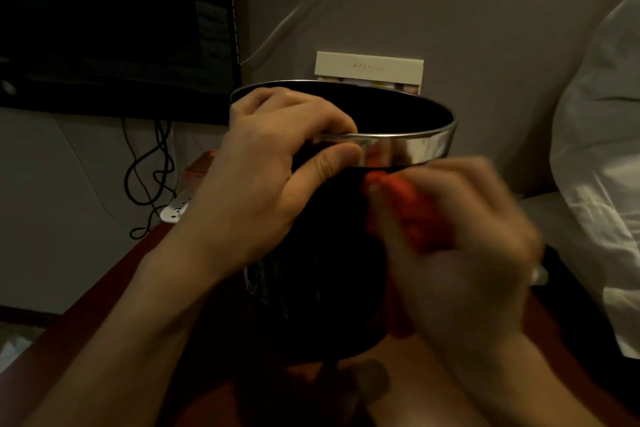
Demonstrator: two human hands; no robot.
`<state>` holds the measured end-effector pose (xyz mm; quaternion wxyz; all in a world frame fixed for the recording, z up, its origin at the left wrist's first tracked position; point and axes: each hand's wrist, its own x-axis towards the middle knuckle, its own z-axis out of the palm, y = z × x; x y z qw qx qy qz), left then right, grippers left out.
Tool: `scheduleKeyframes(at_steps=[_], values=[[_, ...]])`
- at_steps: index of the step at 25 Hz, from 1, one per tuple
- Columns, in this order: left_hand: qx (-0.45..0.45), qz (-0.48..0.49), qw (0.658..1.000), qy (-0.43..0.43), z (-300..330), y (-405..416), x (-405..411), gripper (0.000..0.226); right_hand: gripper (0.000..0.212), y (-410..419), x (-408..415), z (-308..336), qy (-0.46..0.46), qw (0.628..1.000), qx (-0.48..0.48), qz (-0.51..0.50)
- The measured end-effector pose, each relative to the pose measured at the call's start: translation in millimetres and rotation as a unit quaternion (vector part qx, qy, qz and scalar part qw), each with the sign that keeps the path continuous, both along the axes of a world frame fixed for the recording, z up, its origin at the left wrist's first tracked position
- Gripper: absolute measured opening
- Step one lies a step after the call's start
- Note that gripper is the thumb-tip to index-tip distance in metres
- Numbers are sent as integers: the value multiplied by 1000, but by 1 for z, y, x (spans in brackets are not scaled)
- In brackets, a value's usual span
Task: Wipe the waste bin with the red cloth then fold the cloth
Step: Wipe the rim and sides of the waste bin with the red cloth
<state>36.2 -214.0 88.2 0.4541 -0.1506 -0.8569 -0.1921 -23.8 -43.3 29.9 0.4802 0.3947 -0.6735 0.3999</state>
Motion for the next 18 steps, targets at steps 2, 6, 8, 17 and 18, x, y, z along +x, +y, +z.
scheduleKeyframes(at_steps=[2, 6, 8, 17, 18], values=[[5, 2, 1000, 0, 0, 0, 0, 9, 17, 7, -3, 7, -4, 1000, -30, -10], [8, -4, 1000, -4, 0, -3, 0, 10, 15, -5, 1, -8, 9, 1000, 25, 15], [8, -7, 1000, -12, 1, -2, 1, 10, 16, 4, -5, -1, 9, 1000, 6, 6], [-17, 94, 995, 4, -2, 32, 2, 18, 10, 1, 0, 11, -28, 999, -2, 45], [-1, 98, 995, 13, -4, 40, 0, 15, 7, 5, -1, 19, -35, 998, -23, 43]])
